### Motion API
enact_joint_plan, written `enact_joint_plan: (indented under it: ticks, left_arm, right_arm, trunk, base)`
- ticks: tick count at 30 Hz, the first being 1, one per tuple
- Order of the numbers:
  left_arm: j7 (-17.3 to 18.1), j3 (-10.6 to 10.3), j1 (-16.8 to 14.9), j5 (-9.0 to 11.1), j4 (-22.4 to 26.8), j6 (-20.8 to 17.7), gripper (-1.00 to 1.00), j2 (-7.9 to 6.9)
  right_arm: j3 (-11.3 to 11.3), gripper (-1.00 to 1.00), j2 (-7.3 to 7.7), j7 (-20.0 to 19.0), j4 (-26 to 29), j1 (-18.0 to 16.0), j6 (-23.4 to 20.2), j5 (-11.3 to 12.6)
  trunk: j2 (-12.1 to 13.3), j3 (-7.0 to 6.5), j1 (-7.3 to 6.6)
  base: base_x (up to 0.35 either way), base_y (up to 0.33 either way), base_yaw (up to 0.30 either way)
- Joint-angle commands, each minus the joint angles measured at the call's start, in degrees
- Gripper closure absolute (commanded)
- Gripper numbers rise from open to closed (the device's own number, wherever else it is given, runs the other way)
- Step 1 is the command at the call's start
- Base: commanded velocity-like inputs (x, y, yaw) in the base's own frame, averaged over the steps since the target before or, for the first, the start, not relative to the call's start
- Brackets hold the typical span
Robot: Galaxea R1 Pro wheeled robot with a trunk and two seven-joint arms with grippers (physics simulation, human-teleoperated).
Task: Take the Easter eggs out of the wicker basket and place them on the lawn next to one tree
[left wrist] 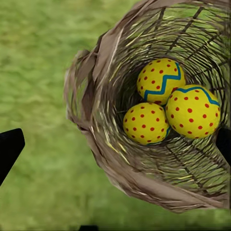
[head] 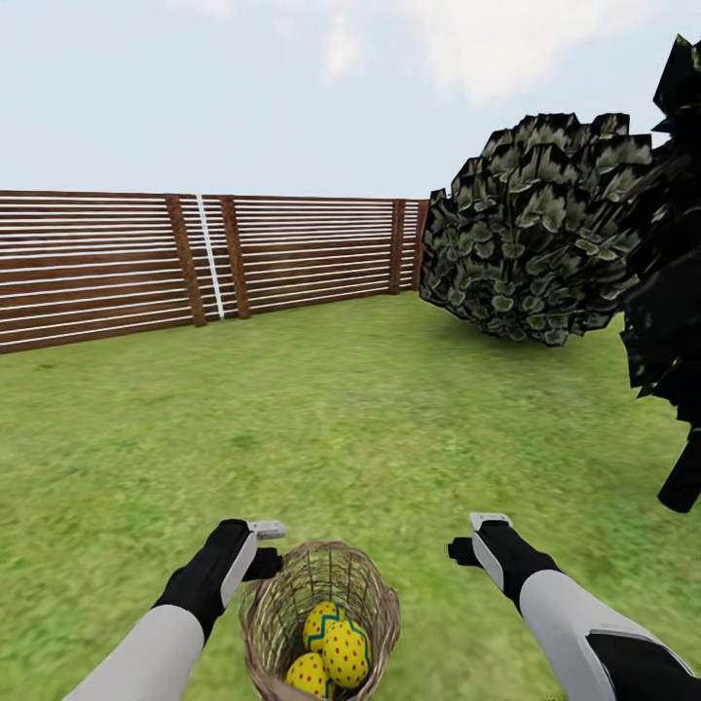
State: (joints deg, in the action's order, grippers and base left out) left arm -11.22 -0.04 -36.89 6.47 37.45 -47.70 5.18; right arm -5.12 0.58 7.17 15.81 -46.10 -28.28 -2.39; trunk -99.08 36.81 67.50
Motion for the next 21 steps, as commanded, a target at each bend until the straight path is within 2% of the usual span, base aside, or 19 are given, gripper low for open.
enact_joint_plan:
  ticks: [1, 4, 13, 21]
  left_arm:
    - [-0.46, -0.02, -0.02, 0.56, -0.91, -0.17, -1.00, 0.05]
    - [-0.47, -0.10, -0.09, 0.43, -3.68, 0.02, -1.00, 0.15]
    - [-0.04, -0.12, -0.11, 0.39, -4.48, 0.15, -1.00, -1.10]
    - [1.17, -0.25, -0.11, 0.23, -3.90, 0.55, -1.00, -1.49]
  right_arm:
    - [-0.42, -1.00, -0.05, 0.04, 0.09, -0.03, -0.24, -0.24]
    - [-0.42, -1.00, -0.05, 0.05, 0.09, -0.02, -0.23, -0.24]
    - [-0.34, -1.00, -0.05, 0.09, 0.09, -0.01, -0.20, -0.38]
    - [-0.25, -1.00, -0.07, 0.10, 0.09, 0.00, -0.12, -0.42]
  trunk:
    - [-0.44, 0.19, 0.24]
    - [-1.65, 0.64, 0.90]
    - [-5.26, 2.23, 2.87]
    - [-5.26, 2.23, 2.87]
  base:
    - [0.189, 0.011, -0.262]
    - [0.081, 0.004, -0.172]
    - [0.009, 0.000, -0.020]
    - [0.000, 0.000, 0.000]
